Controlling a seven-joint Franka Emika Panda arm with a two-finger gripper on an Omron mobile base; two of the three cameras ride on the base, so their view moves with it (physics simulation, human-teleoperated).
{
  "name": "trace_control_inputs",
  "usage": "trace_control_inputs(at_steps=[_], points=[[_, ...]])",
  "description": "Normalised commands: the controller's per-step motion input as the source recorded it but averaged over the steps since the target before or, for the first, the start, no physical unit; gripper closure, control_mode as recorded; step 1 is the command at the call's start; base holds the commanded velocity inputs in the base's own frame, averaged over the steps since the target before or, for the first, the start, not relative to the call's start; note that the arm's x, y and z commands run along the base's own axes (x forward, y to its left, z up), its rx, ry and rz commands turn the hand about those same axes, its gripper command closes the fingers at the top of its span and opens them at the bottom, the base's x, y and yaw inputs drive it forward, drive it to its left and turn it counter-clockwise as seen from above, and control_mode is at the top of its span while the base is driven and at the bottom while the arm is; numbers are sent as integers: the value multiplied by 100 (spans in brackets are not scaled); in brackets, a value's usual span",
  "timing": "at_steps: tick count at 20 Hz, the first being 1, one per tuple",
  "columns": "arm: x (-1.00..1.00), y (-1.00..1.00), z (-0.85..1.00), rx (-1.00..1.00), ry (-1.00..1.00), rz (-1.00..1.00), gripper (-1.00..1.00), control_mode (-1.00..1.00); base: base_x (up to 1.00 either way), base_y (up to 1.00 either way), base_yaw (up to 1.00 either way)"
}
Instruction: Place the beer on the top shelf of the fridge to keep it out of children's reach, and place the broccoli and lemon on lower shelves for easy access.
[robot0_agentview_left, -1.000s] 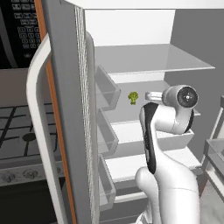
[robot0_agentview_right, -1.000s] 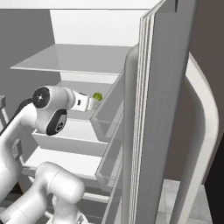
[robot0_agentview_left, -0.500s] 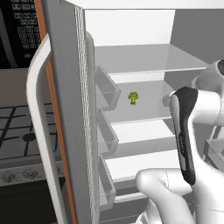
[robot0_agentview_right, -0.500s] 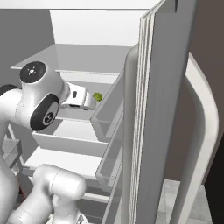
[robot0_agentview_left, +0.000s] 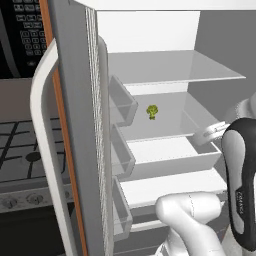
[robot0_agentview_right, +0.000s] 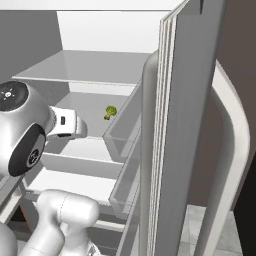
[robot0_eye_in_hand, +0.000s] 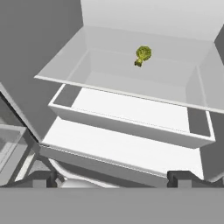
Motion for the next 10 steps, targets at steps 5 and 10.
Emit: trace_control_inputs(at_steps=[5,10], points=[[-43,16,10,-1,0,8,-100,-100,0,0,0],[-23,-1,28,0,1,0,-100,-100,0,0,0]])
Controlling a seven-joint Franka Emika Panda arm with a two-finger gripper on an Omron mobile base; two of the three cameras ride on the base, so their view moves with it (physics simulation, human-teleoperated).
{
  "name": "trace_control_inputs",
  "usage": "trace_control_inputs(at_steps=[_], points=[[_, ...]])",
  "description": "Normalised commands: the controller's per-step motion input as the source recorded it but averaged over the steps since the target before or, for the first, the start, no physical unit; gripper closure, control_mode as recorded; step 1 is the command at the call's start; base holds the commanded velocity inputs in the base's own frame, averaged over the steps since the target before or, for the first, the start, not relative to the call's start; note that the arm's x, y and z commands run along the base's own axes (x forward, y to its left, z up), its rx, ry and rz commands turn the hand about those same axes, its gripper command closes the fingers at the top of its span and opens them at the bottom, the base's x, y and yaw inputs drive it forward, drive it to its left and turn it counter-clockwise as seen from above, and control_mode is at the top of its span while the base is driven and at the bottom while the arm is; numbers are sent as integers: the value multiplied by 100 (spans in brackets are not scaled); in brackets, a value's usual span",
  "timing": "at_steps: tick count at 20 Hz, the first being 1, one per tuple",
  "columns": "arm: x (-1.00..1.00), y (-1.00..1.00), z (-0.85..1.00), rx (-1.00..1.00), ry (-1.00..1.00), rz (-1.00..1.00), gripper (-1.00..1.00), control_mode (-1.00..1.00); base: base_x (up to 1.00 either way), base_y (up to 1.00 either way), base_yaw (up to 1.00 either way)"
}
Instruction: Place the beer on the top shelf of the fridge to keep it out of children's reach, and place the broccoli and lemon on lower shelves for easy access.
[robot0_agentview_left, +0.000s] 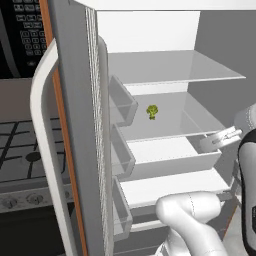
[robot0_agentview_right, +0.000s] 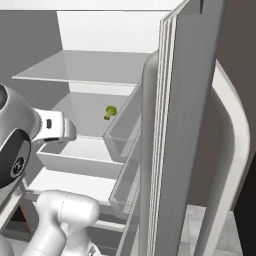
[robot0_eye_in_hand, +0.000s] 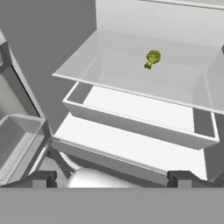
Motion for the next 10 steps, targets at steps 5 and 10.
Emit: trace_control_inputs(at_steps=[5,10], points=[[-15,0,16,0,0,0,-100,100,-6,0,0],[0,0,0,0,0,0,-100,100,-57,0,3]])
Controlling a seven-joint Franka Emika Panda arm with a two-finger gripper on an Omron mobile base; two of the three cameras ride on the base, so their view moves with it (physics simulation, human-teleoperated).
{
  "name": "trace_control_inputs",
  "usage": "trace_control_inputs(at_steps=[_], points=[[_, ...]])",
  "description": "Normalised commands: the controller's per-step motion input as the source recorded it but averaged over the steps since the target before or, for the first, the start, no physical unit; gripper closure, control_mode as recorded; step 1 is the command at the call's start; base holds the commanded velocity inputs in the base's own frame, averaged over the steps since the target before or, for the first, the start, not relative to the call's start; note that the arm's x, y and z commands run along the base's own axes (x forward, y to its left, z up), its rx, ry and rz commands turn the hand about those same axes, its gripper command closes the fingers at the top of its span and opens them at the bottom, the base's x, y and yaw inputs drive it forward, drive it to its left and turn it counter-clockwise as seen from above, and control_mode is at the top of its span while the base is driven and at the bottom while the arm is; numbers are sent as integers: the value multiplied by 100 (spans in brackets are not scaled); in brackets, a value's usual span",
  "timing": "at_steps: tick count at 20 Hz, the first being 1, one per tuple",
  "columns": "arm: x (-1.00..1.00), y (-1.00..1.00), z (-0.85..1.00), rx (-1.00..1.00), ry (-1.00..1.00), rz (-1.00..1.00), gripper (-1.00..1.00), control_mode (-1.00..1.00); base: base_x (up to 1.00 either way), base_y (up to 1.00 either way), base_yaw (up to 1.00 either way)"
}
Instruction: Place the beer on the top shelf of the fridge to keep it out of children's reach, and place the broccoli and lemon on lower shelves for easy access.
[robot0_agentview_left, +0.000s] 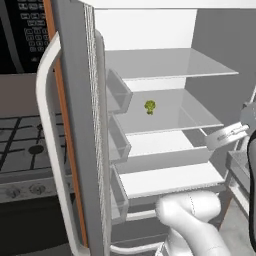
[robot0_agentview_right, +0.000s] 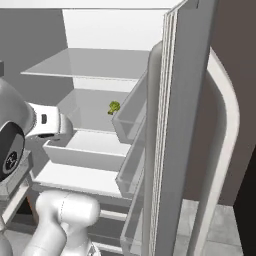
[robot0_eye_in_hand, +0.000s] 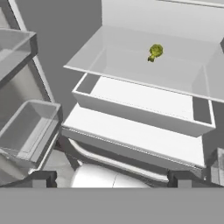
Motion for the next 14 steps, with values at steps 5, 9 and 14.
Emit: trace_control_inputs(at_steps=[5,9,14], points=[[0,0,0,0,0,0,-100,100,-93,0,24],[0,0,0,0,0,0,-100,100,-100,9,42],[0,0,0,0,0,0,-100,100,-84,30,49]])
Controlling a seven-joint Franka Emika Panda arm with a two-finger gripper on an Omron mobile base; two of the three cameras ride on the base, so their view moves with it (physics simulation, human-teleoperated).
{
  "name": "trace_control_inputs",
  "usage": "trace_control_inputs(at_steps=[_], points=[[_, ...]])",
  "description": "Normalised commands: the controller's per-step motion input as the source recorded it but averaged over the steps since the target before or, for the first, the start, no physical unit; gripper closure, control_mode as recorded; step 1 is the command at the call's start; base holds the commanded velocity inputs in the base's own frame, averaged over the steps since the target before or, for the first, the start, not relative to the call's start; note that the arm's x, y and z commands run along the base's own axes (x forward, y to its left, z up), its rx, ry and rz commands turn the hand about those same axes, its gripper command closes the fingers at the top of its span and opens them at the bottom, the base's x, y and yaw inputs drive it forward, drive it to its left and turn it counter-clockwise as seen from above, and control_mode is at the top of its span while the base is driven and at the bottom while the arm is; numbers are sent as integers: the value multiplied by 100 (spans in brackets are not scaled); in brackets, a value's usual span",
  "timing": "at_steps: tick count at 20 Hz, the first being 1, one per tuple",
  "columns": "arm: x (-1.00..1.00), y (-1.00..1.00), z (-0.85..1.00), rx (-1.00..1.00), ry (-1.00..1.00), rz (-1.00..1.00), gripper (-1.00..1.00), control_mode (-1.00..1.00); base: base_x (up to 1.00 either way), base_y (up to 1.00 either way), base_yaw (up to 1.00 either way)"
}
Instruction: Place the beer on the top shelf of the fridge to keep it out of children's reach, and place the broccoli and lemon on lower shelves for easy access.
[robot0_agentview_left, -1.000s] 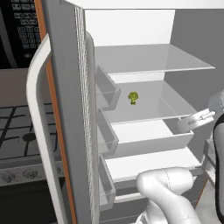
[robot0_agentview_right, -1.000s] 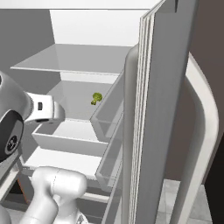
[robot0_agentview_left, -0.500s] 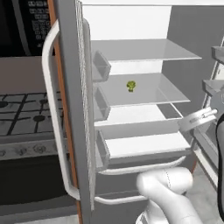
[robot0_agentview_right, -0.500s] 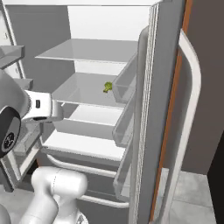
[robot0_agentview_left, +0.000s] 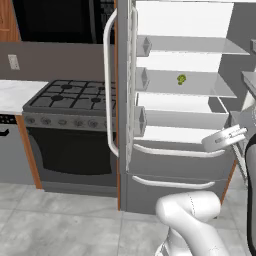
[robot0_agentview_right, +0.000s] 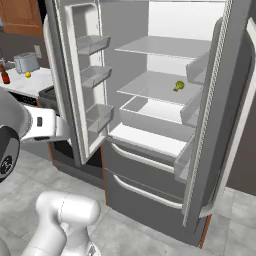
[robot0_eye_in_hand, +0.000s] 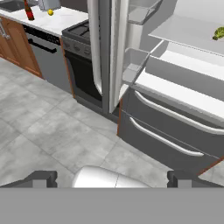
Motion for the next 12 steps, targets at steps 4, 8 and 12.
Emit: trace_control_inputs(at_steps=[4,8,12], points=[[0,0,0,0,0,0,-100,100,-34,53,48],[0,0,0,0,0,0,-100,100,-6,70,44],[0,0,0,0,0,0,-100,100,3,90,32]])
